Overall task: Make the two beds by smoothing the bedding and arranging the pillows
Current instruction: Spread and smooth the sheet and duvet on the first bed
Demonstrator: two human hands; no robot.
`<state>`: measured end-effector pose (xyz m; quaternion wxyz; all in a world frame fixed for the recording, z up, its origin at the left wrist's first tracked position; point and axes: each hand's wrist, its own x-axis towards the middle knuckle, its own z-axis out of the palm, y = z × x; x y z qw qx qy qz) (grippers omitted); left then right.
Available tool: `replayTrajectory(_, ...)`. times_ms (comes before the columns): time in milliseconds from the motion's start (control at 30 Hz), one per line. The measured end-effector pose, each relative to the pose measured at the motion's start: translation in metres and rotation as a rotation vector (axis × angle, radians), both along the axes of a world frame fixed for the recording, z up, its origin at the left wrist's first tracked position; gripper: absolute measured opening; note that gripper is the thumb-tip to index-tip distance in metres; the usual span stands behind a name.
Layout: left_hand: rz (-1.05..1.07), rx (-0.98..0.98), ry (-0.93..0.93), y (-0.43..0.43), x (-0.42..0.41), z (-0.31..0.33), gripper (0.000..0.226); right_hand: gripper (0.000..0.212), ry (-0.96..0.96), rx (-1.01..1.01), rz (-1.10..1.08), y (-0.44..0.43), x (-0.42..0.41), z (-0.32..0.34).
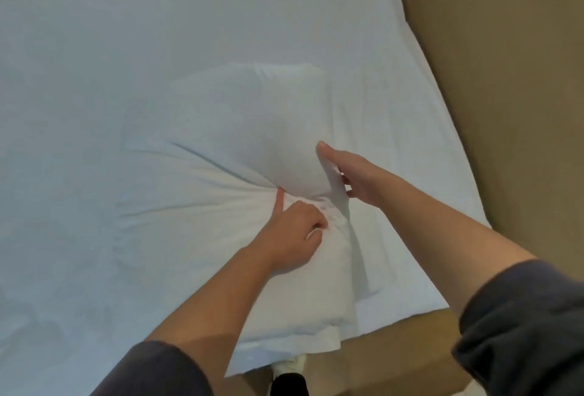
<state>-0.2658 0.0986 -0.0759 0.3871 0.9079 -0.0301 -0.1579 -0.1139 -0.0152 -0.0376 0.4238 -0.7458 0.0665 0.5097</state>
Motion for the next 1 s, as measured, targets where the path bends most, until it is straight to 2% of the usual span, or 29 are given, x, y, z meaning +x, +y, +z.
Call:
replayTrajectory(67,-0.039,0.036,-0.011,-0.003,0.002,-0.006,0.026,0.049,-0.116,-0.047,-0.047,0.01,-0.005,-0.017)
replayTrajectory(200,-0.084,0.11,-0.042,0.008,-0.007,-0.002,0.03,0.026,-0.372,-0.105,-0.134,0.022,-0.005,-0.034)
replayTrajectory(267,-0.103,0.174,-0.094,0.017,-0.017,0.005,0.034,0.029,-0.476,-0.125,-0.133,0.028,-0.005,-0.027)
replayTrajectory(367,-0.104,0.23,-0.262,0.027,-0.032,0.026,0.043,0.03,-0.575,-0.039,-0.199,0.039,-0.002,0.005)
replayTrajectory(500,-0.121,0.142,-0.443,0.024,-0.039,0.06,0.058,0.023,-0.576,0.054,-0.367,0.022,0.029,0.047)
replayTrajectory(567,-0.056,0.248,-0.444,0.029,-0.036,0.051,0.061,0.024,-0.636,-0.079,-0.423,0.002,0.056,0.045)
replayTrajectory(633,0.085,0.419,-0.312,0.04,-0.032,0.025,0.065,0.019,-0.638,-0.295,-0.435,-0.006,0.072,0.027)
replayTrajectory(667,0.128,0.485,-0.239,0.043,-0.031,0.01,0.066,0.023,-0.595,-0.346,-0.439,-0.003,0.073,0.013)
replayTrajectory(733,0.129,0.565,-0.172,0.041,-0.029,-0.022,0.068,0.066,-0.549,-0.404,-0.334,0.013,0.056,-0.027)
replayTrajectory(767,0.125,0.584,-0.164,0.038,-0.028,-0.034,0.068,0.076,-0.578,-0.462,-0.195,0.019,0.039,-0.045)
replayTrajectory(833,0.152,0.611,-0.173,0.033,-0.026,-0.052,0.067,0.075,-0.673,-0.583,0.019,0.027,0.012,-0.077)
replayTrajectory(1000,0.086,0.612,-0.099,0.044,-0.05,-0.058,0.069,0.072,-0.686,-0.592,0.111,0.014,-0.017,-0.086)
